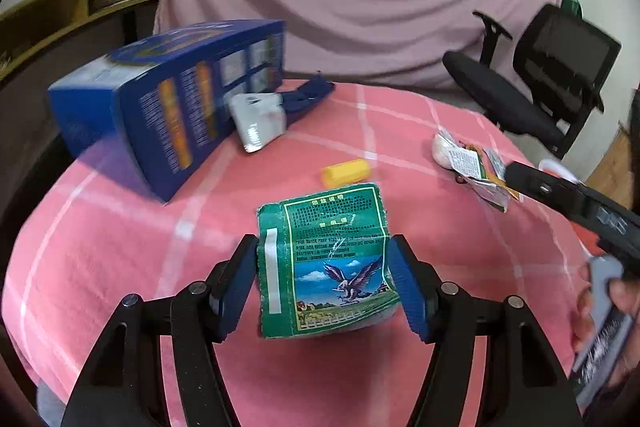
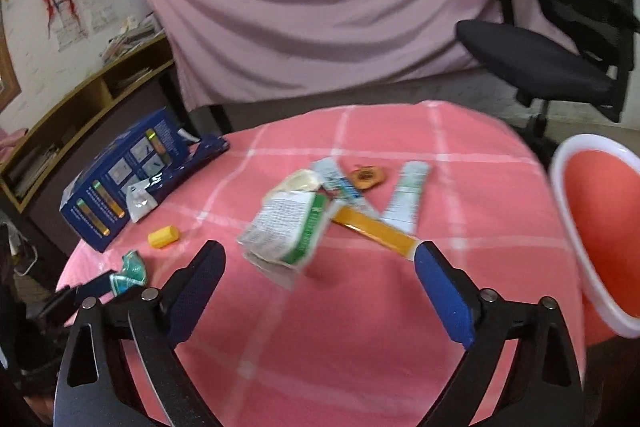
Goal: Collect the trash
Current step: 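Grasp the green eagle wrapper with the left tool while the right tool grasps the white medicine box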
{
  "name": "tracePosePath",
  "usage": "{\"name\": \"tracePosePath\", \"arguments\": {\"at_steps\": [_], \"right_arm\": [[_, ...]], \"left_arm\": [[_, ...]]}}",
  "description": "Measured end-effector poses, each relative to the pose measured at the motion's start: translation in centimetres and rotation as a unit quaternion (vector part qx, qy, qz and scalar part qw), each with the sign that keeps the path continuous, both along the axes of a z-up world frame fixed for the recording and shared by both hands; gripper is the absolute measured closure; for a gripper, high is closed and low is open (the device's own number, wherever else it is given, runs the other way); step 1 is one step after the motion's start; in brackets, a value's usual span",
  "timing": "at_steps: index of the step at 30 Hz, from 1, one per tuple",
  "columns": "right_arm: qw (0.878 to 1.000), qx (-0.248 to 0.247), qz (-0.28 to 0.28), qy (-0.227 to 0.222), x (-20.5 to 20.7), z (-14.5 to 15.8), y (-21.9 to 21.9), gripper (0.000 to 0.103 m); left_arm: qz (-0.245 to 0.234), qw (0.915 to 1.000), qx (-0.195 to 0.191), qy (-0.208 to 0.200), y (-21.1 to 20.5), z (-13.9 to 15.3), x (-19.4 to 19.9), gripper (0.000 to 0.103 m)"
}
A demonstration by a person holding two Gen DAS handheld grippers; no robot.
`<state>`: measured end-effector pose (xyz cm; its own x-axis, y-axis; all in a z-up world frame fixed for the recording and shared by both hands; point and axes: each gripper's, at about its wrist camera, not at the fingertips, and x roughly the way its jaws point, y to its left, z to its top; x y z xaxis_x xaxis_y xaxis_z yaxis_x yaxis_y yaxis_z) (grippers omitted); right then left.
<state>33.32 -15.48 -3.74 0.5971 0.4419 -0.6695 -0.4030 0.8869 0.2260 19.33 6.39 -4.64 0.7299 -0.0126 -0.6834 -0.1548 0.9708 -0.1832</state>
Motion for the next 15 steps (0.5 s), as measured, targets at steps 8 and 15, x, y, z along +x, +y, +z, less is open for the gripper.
{"name": "tracePosePath", "arguments": {"at_steps": [8,15], "right_arm": [[0.998,-0.015,0.027,0.059,3.4,-2.1,3.2,0.027],[0.998,-0.016,0.017,0.06,3.0,-2.3,2.7,0.053]], "left_arm": [[0.0,0.9994,-0.029,-0.018,1.2,0.0,-1.2,0.043],[-0.001,0.9994,-0.028,-0.018,1.5,0.0,-1.3,0.043]]}}
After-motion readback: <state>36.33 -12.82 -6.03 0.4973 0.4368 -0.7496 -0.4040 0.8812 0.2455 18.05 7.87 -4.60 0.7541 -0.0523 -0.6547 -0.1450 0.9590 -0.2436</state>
